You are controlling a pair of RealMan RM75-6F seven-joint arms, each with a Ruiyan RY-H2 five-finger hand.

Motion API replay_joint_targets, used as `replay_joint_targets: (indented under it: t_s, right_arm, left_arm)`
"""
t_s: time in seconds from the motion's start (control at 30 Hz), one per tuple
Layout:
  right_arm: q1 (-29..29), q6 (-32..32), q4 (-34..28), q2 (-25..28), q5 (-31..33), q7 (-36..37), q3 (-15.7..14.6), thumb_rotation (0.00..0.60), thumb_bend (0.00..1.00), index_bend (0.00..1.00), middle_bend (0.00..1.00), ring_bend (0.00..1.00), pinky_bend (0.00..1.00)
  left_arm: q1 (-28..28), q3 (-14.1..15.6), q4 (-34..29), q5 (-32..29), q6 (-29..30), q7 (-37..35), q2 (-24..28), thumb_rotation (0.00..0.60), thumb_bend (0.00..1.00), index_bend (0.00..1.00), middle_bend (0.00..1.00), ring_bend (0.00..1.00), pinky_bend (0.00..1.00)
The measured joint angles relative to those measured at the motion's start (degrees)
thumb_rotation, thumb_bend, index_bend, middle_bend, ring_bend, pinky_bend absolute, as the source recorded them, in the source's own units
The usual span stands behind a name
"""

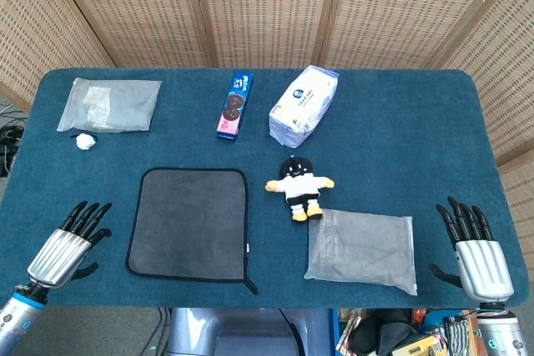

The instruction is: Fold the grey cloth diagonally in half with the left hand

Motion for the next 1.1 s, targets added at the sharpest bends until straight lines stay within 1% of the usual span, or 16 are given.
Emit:
replay_joint_targets:
  t_s: [0.13, 0.4, 0.67, 0.93, 1.1]
  right_arm:
    - [-0.02, 0.01, 0.03, 0.05, 0.07, 0.21, 0.03, 0.6, 0.0, 0.0, 0.0, 0.0, 0.0]
    - [-0.11, 0.24, 0.07, 0.32, 0.29, 1.05, 0.22, 0.6, 0.0, 0.0, 0.0, 0.0, 0.0]
    - [-0.19, 0.39, 0.06, 0.5, 0.33, 1.54, 0.3, 0.6, 0.0, 0.0, 0.0, 0.0, 0.0]
    - [-0.3, 0.79, 0.15, 0.62, 0.24, 2.18, 0.44, 0.6, 0.0, 0.0, 0.0, 0.0, 0.0]
    - [-0.35, 0.97, 0.26, 0.65, 0.17, 2.54, 0.5, 0.6, 0.0, 0.0, 0.0, 0.0, 0.0]
  left_arm:
    - [-0.44, 0.78, 2.17, 0.44, -1.25, 0.86, -1.58, 0.6, 0.15, 0.36, 0.0, 0.0, 0.0]
    - [-1.14, 1.42, 4.06, 0.27, -3.28, 3.49, -4.86, 0.6, 0.15, 0.36, 0.0, 0.0, 0.0]
    - [-2.32, 1.87, 4.4, -0.3, -5.81, 4.85, -6.74, 0.6, 0.15, 0.36, 0.0, 0.0, 0.0]
    - [-3.44, 1.7, 4.15, -1.3, -7.75, 6.62, -8.28, 0.6, 0.15, 0.36, 0.0, 0.0, 0.0]
    - [-3.84, 1.9, 3.8, -1.41, -8.07, 7.01, -8.82, 0.6, 0.15, 0.37, 0.0, 0.0, 0.0]
